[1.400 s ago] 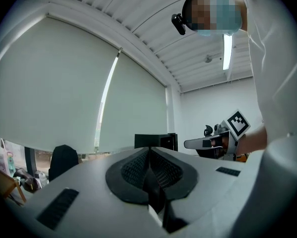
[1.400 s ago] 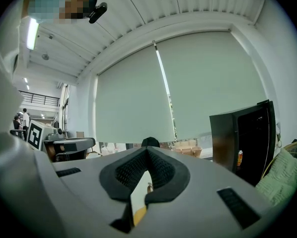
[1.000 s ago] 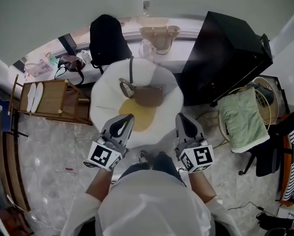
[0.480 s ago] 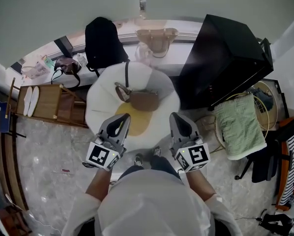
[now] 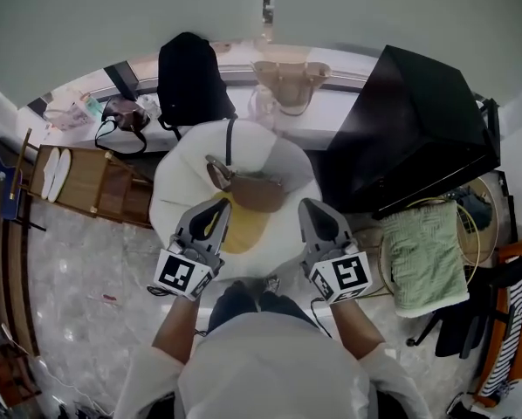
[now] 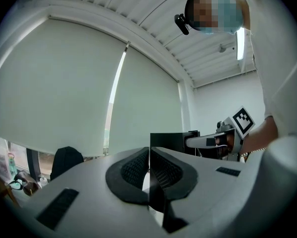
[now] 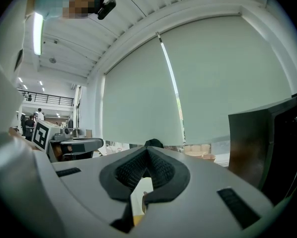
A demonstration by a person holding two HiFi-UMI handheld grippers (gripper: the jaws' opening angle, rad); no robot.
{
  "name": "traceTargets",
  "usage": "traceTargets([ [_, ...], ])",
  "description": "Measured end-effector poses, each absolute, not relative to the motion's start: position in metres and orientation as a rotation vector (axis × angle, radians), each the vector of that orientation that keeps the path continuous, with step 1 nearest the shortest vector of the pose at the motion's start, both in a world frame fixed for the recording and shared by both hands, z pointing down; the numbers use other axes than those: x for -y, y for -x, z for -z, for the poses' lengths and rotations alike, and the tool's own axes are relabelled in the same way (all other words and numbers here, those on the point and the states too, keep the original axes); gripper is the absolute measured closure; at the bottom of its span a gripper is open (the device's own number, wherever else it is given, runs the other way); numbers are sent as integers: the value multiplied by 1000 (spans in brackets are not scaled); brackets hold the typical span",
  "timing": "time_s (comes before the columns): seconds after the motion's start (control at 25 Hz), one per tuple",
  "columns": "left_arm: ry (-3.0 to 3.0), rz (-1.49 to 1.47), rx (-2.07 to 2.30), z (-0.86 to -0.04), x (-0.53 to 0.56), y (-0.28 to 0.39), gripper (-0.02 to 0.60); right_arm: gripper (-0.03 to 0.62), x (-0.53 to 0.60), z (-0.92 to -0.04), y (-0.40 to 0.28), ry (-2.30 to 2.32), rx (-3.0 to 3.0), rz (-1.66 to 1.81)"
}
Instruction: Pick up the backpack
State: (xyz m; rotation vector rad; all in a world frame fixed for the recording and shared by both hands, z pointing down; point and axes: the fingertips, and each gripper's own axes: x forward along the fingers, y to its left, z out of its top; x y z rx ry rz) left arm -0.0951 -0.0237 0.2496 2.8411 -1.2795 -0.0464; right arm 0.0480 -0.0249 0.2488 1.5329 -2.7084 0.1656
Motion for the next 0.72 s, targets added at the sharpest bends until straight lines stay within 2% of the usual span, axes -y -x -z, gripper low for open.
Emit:
traceTargets([
  [0.72, -2852, -5, 1109, -298, 96, 91, 549, 574, 77, -290, -56, -1699, 2602, -289],
])
